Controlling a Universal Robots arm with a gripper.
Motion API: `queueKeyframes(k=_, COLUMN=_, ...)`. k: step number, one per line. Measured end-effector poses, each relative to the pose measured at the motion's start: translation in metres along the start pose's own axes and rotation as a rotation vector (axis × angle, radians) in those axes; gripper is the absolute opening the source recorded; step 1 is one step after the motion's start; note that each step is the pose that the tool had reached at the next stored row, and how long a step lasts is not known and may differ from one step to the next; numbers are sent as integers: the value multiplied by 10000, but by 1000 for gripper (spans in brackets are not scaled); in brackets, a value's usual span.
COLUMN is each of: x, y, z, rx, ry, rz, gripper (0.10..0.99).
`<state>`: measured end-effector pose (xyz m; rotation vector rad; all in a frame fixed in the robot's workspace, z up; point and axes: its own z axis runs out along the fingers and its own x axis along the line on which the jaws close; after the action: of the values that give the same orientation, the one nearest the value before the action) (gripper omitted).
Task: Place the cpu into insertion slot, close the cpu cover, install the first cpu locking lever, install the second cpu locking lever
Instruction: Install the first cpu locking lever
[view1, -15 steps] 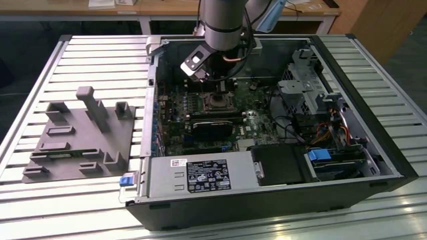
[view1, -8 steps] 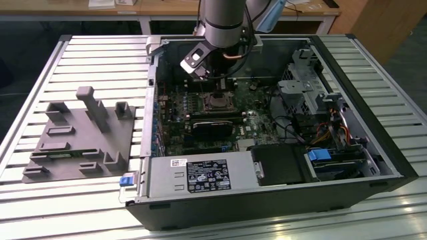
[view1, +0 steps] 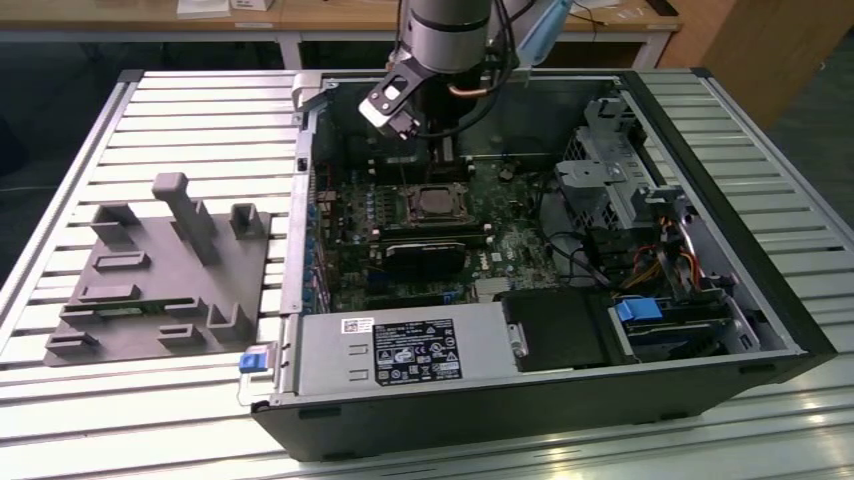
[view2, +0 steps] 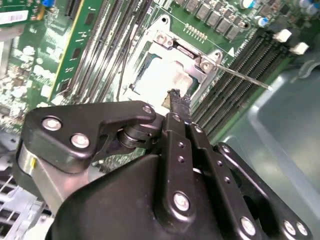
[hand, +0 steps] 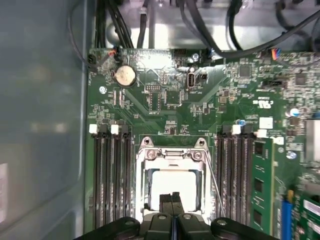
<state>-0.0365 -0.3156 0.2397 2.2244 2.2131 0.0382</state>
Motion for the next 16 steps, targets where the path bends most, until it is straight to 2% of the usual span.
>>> queueKeyframes(k=4, x=2, y=3, z=-138, rx=-1, ry=0, rz=0, gripper=106)
queueKeyframes(k=7, x=3, y=4, z=-200, rx=-4, ry=0, rz=-1, gripper=106)
queueKeyframes(k=10, x=3, y=4, z=-226, rx=-4, ry=1, rz=0, gripper=106)
queueKeyframes(k=16, x=3, y=4, z=-226, rx=-4, ry=-2, rz=-6, gripper=106)
